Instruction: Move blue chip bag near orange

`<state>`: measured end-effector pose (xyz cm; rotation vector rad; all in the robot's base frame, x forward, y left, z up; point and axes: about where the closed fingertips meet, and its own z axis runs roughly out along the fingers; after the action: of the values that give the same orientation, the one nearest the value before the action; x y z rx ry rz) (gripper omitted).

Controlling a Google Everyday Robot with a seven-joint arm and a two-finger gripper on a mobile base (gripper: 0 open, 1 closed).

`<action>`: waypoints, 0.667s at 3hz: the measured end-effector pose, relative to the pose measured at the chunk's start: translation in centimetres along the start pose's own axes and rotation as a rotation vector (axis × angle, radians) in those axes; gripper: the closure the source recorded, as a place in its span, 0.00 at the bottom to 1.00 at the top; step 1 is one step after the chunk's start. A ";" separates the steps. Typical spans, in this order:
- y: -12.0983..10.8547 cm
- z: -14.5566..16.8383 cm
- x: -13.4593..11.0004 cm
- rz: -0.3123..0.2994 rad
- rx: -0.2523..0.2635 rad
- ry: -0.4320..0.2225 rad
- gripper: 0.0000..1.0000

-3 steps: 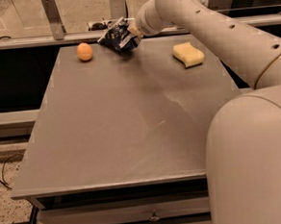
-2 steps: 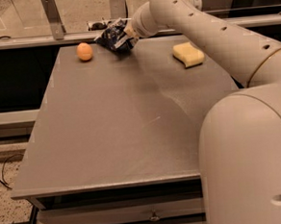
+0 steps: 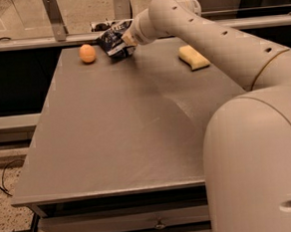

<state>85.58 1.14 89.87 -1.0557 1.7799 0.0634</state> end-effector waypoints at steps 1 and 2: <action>1.3 0.1 -0.4 0.026 -0.019 -0.021 0.13; 2.4 -0.9 -1.0 0.041 -0.031 -0.058 0.00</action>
Offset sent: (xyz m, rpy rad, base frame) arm -0.0442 0.0186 0.0140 0.1257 -0.0154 0.0473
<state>83.37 2.81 90.10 -1.0290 1.7530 0.1456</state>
